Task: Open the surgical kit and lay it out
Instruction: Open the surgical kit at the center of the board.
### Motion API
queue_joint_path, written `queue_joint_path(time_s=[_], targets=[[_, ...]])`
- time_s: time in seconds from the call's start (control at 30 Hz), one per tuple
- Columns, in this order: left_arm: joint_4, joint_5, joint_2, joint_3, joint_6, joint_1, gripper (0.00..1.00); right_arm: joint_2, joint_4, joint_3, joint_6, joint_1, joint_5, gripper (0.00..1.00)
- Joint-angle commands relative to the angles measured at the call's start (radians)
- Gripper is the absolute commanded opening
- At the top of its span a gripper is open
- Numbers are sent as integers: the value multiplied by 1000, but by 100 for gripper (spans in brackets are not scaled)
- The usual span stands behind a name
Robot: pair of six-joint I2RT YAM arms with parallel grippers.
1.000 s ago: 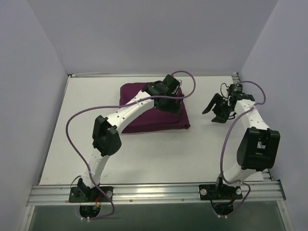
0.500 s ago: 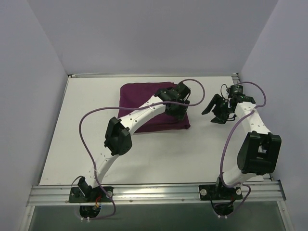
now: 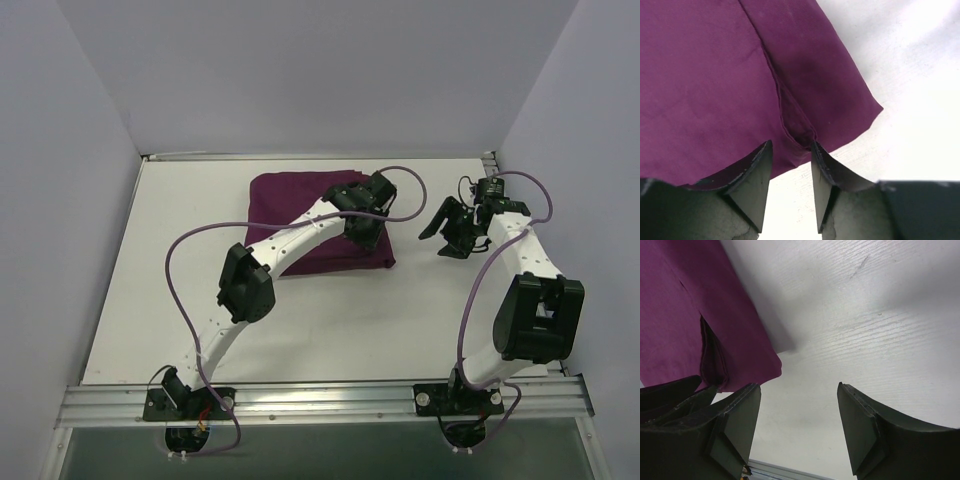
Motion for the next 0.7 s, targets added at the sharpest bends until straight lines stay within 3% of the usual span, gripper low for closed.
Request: queue_joint_path(time_s=[0.0,0.2,0.3,0.47,0.67], targets=[[15,41,-2,15,12,0,40,-24,-14,6,-10,-1,-6,63],[34,98,-2,18,9,23,26,-26,-17,8,-13,-3,-3,63],[35,109,-13,23,5,31,3,-24,-17,6,-16,-1,1,63],[17,54,-59,24,5,69,2,-13,-14,23,-15,14,10,63],[-32,-92,-212,-17,23,203,2,20,-29,95,-21,90,68,63]])
